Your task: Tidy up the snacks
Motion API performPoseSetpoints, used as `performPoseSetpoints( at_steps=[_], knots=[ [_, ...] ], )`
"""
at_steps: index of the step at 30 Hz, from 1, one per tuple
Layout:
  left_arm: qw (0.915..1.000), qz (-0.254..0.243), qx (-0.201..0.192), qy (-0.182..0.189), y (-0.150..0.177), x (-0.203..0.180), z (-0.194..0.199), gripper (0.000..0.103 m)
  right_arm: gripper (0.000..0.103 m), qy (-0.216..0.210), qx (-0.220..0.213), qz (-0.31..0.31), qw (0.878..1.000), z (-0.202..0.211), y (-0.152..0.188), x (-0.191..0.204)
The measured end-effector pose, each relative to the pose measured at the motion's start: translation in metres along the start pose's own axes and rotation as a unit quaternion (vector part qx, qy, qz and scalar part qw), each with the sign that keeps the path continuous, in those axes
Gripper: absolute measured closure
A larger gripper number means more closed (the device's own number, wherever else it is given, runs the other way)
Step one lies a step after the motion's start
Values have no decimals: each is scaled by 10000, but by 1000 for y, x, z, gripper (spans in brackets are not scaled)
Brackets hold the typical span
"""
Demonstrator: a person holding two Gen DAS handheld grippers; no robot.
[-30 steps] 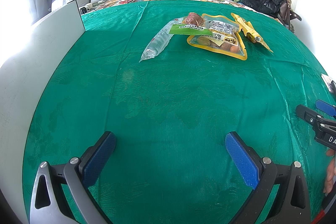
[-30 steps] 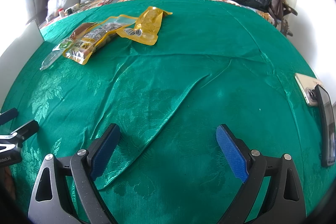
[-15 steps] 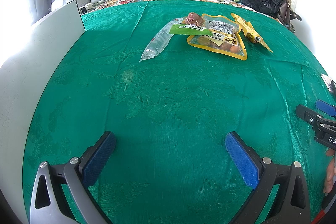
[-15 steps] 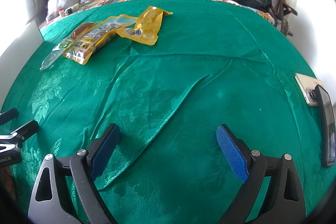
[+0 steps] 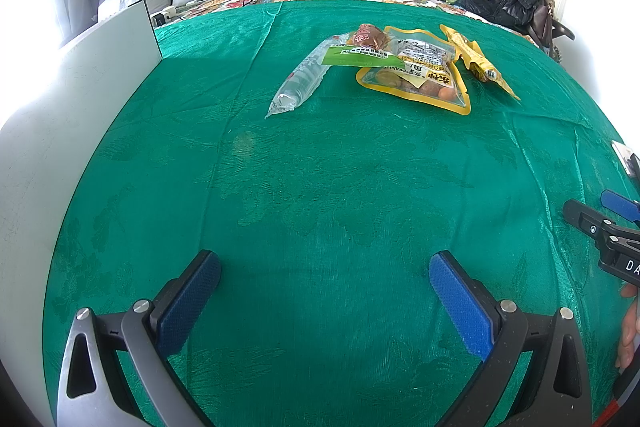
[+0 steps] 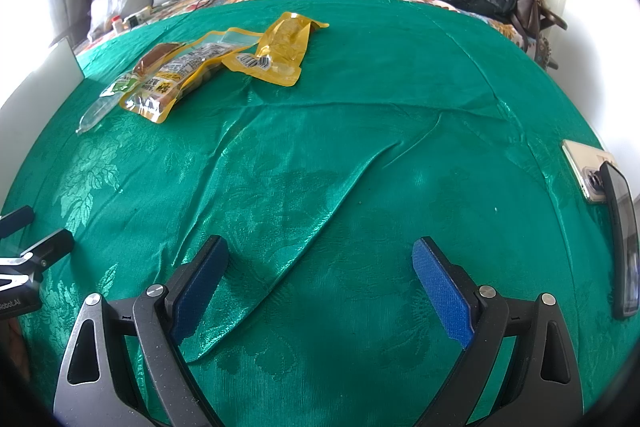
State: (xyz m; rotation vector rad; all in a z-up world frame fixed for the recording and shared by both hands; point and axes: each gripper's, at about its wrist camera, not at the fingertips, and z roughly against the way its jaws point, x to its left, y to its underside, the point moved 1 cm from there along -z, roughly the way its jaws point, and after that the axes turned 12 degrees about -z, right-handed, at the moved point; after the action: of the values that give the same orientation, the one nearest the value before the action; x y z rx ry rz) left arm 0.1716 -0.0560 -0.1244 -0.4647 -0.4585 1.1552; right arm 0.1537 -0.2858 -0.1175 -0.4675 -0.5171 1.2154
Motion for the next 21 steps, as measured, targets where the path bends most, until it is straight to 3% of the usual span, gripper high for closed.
performPoseSetpoints(
  at_steps=[8, 11, 16, 19, 21],
  knots=[
    [9997, -167, 131, 146, -6, 2, -2, 0, 7, -8, 3, 3, 10000, 0, 0, 0],
    [9972, -394, 477, 409, -25, 15, -12, 0, 7, -7, 4, 5, 10000, 0, 0, 0],
    [9978, -118, 303, 584, -79, 49, -21, 1, 7, -8, 5, 5, 10000, 0, 0, 0],
    [9961, -551, 604, 330, -108, 53, -47, 1, 7, -11, 6, 5, 10000, 0, 0, 0],
    [9948, -686, 744, 145, -120, 56, -63, 8, 6, -11, 7, 7, 10000, 0, 0, 0]
  ],
)
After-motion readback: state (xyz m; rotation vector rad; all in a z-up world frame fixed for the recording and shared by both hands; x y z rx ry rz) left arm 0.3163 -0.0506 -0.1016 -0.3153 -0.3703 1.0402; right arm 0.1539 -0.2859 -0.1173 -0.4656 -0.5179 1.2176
